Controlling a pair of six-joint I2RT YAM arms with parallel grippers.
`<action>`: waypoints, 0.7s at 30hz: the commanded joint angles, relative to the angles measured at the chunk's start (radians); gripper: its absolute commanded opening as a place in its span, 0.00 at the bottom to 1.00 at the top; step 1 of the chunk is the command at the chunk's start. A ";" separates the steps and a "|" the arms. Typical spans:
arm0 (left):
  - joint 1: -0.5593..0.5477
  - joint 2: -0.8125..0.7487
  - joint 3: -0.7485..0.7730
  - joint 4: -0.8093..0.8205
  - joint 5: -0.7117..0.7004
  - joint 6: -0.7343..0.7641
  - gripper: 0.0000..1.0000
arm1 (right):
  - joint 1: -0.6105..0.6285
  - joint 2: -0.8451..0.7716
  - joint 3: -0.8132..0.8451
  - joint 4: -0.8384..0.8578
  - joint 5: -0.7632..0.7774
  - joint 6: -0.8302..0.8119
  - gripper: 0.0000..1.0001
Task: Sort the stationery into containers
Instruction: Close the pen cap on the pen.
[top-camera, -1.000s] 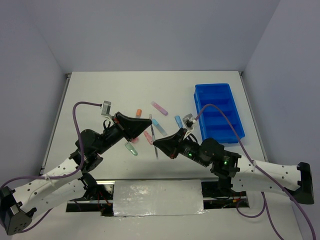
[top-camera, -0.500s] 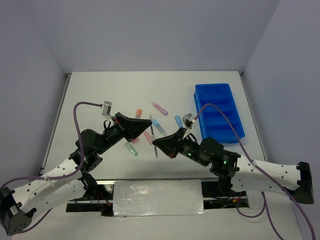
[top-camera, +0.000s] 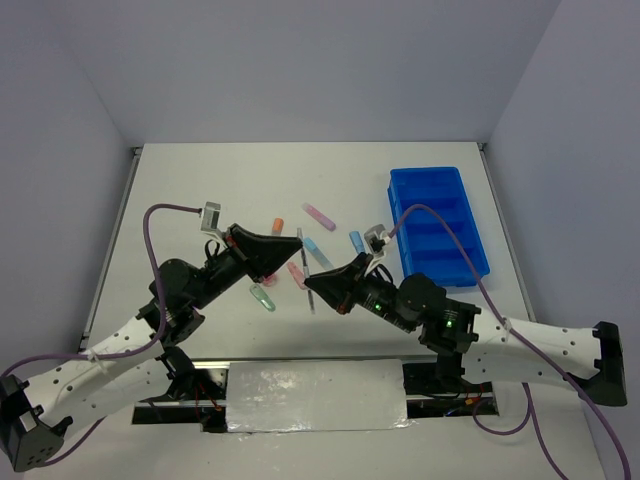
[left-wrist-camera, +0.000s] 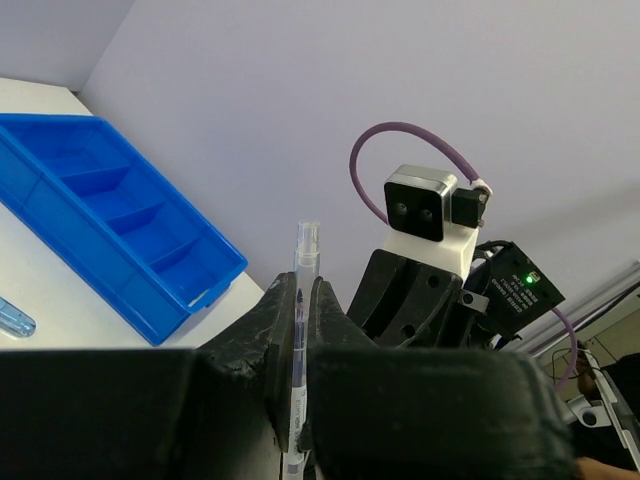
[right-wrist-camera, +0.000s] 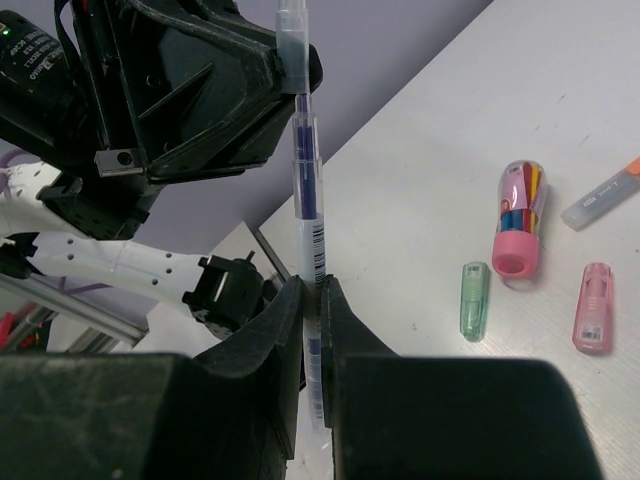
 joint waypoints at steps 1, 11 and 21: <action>0.002 -0.014 0.015 0.049 0.020 0.011 0.00 | 0.004 0.016 0.071 0.045 0.048 -0.012 0.00; 0.002 -0.011 0.012 0.030 0.011 0.024 0.00 | 0.004 0.045 0.120 0.099 0.015 -0.024 0.00; 0.002 -0.048 0.011 -0.030 -0.018 0.065 0.00 | 0.007 0.002 0.114 0.126 0.025 -0.017 0.00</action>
